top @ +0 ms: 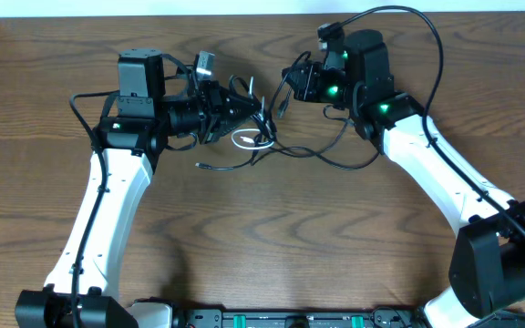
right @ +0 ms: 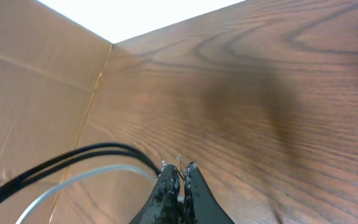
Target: Untangle cables
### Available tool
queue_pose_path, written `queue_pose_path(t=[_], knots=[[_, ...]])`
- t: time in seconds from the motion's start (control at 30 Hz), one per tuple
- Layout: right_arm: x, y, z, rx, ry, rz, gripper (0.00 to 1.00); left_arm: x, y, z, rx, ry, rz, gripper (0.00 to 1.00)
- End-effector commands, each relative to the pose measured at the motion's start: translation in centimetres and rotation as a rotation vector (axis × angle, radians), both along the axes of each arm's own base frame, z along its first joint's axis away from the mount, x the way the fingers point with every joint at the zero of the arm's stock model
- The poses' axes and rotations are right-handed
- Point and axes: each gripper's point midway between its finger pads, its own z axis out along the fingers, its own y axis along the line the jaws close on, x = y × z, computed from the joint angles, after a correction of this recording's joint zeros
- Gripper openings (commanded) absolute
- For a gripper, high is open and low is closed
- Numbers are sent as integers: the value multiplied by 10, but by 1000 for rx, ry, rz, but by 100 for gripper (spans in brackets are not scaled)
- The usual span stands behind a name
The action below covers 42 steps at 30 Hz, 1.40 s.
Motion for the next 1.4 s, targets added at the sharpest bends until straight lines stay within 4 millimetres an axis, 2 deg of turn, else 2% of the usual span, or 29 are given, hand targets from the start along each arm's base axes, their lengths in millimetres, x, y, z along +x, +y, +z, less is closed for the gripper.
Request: queue_pose_path(t=[0.0, 0.3, 0.53, 0.7, 1.0, 1.17, 1.2, 1.37], knots=[[-1, 4, 7, 17, 11, -40, 1, -2, -3, 11, -37, -9, -20, 7], [-15, 23, 2, 5, 23, -2, 1, 6, -3, 20, -63, -15, 5, 7], [-20, 31, 2, 3, 24, 15, 1, 8, -2, 19, -57, -14, 18, 7], [-33, 43, -4, -11, 47, 47, 1, 18, 3, 15, -39, 23, 93, 7], [-45, 50, -13, -36, 84, 72, 1, 36, 5, 36, -84, -40, 155, 7], [-48, 51, -15, -50, 79, 85, 1, 46, 10, 37, -81, -32, 219, 7], [-47, 52, -13, -47, 73, 85, 5, 47, 11, 37, -78, -33, 226, 7], [-44, 55, 1, 2, 22, 130, 51, 49, 12, 36, -75, -34, 237, 7]])
